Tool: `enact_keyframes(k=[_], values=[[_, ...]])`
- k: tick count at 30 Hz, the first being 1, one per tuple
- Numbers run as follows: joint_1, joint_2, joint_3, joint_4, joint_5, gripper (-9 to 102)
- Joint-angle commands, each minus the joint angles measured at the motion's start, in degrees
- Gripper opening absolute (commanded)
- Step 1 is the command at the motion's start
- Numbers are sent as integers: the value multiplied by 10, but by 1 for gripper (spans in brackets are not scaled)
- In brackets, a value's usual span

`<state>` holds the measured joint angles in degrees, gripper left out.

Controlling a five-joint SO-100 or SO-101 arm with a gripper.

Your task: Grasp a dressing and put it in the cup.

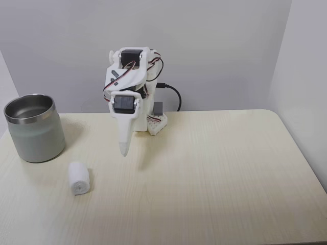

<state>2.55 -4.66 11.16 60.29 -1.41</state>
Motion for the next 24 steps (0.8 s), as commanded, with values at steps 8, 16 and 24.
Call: enact_keyframes(k=[8,16,24], values=[[-23,-3,3,-10,19,0],[-23,-3,3,-10,19,0],[-4,-3,1,-28,20,0]])
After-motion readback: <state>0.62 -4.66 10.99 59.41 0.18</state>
